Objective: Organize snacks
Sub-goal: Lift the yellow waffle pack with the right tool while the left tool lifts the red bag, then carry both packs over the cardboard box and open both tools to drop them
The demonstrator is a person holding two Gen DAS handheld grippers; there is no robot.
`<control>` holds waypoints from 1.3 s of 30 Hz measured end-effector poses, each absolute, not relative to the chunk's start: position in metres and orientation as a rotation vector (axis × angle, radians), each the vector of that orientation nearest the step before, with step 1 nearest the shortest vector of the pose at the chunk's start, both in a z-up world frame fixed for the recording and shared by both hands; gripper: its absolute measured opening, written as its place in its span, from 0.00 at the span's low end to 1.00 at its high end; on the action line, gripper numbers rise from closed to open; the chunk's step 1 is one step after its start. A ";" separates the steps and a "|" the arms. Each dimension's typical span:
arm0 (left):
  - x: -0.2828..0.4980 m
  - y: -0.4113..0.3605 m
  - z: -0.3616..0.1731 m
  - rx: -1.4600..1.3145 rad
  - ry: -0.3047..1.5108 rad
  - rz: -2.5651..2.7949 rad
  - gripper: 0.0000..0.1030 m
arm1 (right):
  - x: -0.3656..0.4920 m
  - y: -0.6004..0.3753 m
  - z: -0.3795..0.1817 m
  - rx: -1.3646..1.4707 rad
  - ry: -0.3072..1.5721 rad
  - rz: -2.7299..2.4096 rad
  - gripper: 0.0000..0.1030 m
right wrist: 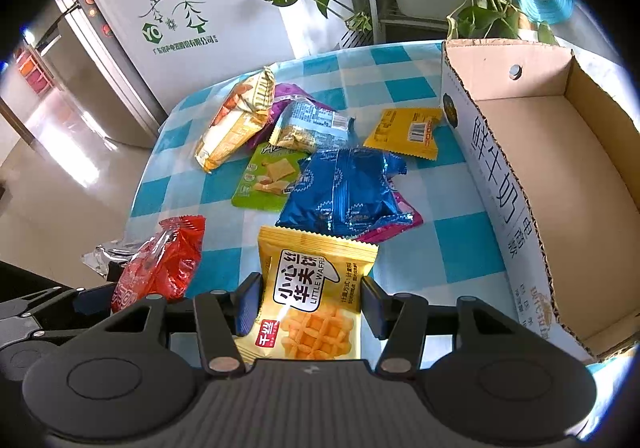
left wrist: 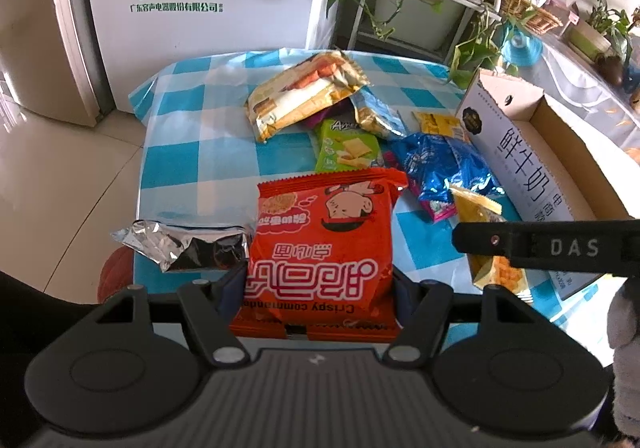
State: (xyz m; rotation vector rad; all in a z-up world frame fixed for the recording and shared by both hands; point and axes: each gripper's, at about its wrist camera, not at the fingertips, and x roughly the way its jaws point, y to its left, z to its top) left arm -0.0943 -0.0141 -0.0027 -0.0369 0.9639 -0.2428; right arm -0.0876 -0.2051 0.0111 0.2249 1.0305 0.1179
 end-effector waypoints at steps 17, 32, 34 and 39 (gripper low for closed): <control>-0.096 -0.030 0.026 -0.030 0.884 -0.262 0.67 | -0.088 -0.215 0.029 0.237 0.957 0.101 0.57; -0.084 -0.074 0.052 -0.039 0.833 -0.340 0.67 | -0.096 -0.268 0.063 0.352 0.819 0.027 0.57; -0.081 -0.085 0.056 -0.043 0.828 -0.358 0.67 | -0.098 -0.281 0.069 0.364 0.791 0.004 0.57; -0.072 -0.120 0.063 -0.043 0.820 -0.421 0.67 | -0.104 -0.320 0.077 0.445 0.739 -0.092 0.57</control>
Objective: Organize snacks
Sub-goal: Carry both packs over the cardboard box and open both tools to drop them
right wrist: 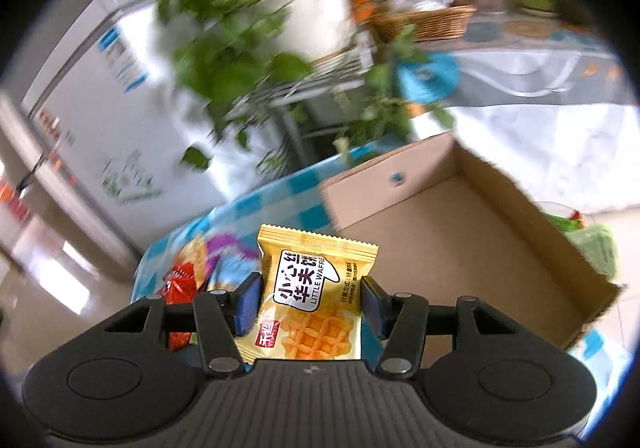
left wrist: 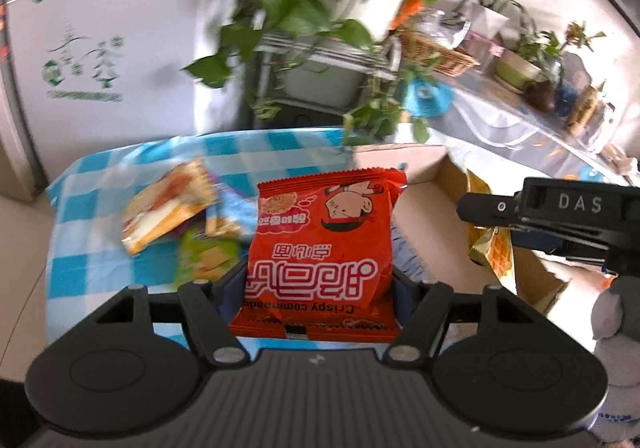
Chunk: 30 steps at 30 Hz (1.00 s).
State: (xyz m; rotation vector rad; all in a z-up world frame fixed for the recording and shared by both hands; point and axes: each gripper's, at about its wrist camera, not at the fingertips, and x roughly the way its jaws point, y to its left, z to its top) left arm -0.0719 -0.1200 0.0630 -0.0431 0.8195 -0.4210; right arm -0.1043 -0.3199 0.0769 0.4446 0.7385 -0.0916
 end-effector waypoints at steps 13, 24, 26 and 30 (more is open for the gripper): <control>-0.057 -0.209 0.055 -0.037 0.854 -0.552 0.67 | -0.117 -0.381 0.071 0.615 0.692 -0.298 0.58; -0.051 -0.239 0.051 -0.030 0.868 -0.586 0.76 | -0.123 -0.410 0.062 0.754 0.677 -0.417 0.68; -0.050 -0.235 0.056 -0.033 0.863 -0.583 0.76 | -0.124 -0.409 0.062 0.756 0.672 -0.419 0.69; -0.047 -0.221 0.064 -0.021 0.842 -0.569 0.77 | -0.124 -0.409 0.064 0.761 0.663 -0.404 0.70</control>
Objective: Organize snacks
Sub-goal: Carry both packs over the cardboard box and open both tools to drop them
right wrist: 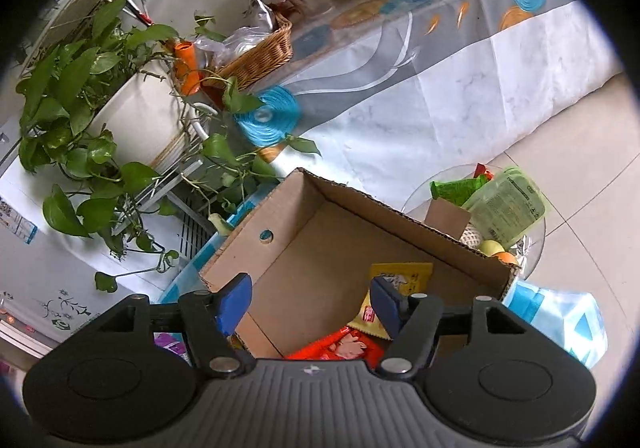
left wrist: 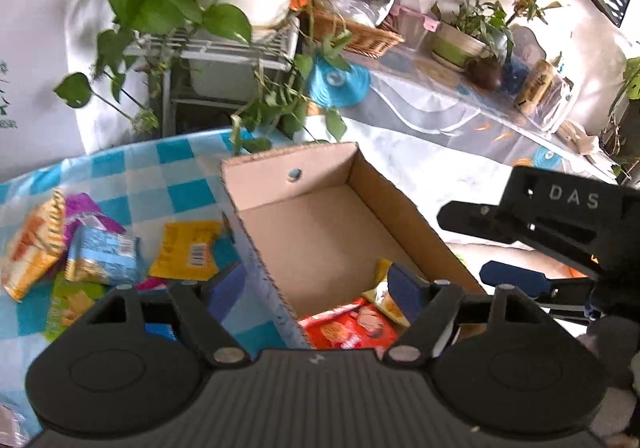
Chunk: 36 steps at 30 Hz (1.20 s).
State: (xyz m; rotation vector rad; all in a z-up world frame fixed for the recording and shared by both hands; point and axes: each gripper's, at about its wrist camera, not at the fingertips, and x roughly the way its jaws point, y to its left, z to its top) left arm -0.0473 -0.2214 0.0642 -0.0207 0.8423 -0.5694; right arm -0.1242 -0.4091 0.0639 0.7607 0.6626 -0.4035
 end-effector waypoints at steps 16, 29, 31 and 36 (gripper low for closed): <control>-0.032 -0.126 0.082 -0.051 0.814 -0.474 0.82 | -0.106 -0.379 0.071 0.676 0.670 -0.264 0.76; -0.007 -0.039 0.088 -0.055 0.800 -0.337 0.85 | -0.087 -0.341 0.073 0.566 0.707 -0.153 0.76; -0.006 -0.031 0.087 -0.049 0.806 -0.328 0.85 | -0.085 -0.335 0.073 0.549 0.711 -0.135 0.76; -0.010 -0.010 0.075 -0.013 0.846 -0.283 0.86 | -0.077 -0.320 0.071 0.515 0.734 -0.101 0.76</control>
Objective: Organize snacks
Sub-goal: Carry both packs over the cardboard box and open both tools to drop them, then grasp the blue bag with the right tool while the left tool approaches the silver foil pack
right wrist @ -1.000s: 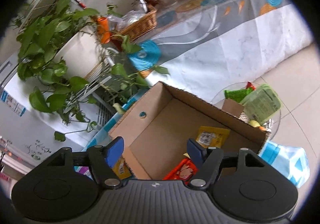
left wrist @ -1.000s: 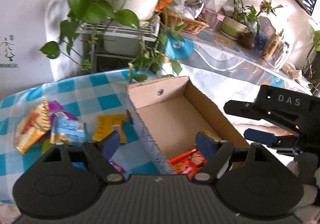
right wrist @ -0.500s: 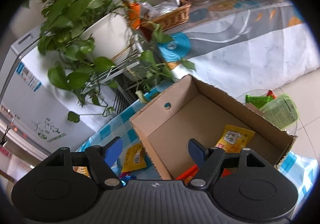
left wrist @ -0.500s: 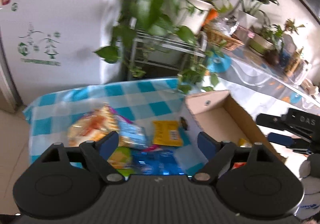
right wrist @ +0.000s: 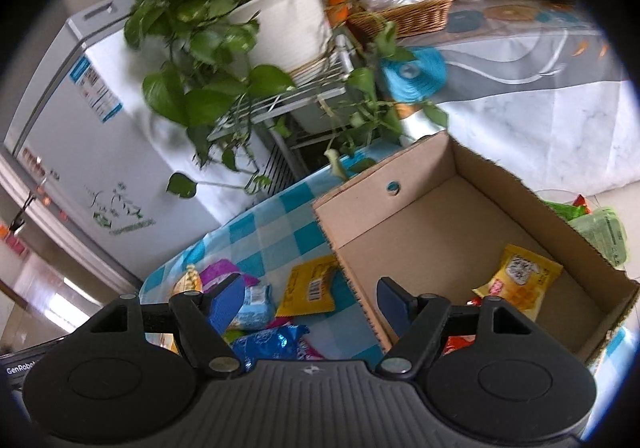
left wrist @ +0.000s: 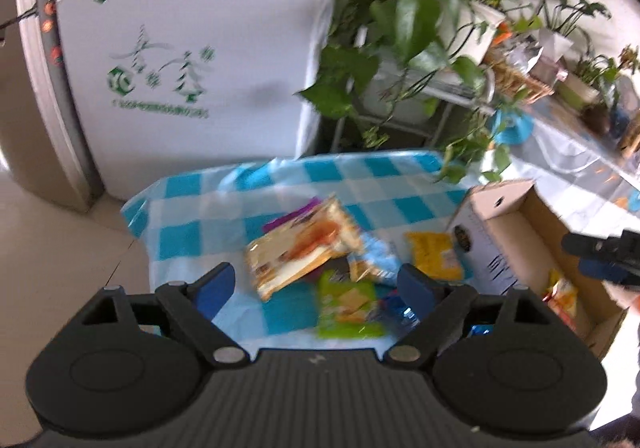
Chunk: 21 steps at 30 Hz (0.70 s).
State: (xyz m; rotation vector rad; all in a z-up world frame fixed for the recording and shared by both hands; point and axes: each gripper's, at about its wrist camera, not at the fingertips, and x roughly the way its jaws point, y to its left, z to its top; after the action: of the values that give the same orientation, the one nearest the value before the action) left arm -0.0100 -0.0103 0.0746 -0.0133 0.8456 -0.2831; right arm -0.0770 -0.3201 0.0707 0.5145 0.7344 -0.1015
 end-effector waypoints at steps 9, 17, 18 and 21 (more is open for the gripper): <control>-0.032 0.016 0.019 0.108 0.998 -0.282 0.88 | -0.063 -0.292 0.062 0.502 0.799 0.007 0.77; -0.051 0.022 -0.005 0.281 1.035 -0.440 0.88 | -0.055 -0.275 0.051 0.477 0.869 0.032 0.78; -0.051 0.023 -0.007 0.302 1.042 -0.457 0.88 | -0.054 -0.273 0.050 0.474 0.873 0.032 0.78; -0.055 0.025 -0.016 0.382 1.058 -0.495 0.88 | -0.053 -0.270 0.047 0.480 0.887 0.040 0.78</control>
State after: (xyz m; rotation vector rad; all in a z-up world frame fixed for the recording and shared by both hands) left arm -0.0547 0.0254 -0.0162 0.3821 1.0578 -0.4947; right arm -0.0534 -0.2698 0.0470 0.4801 0.8874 0.0404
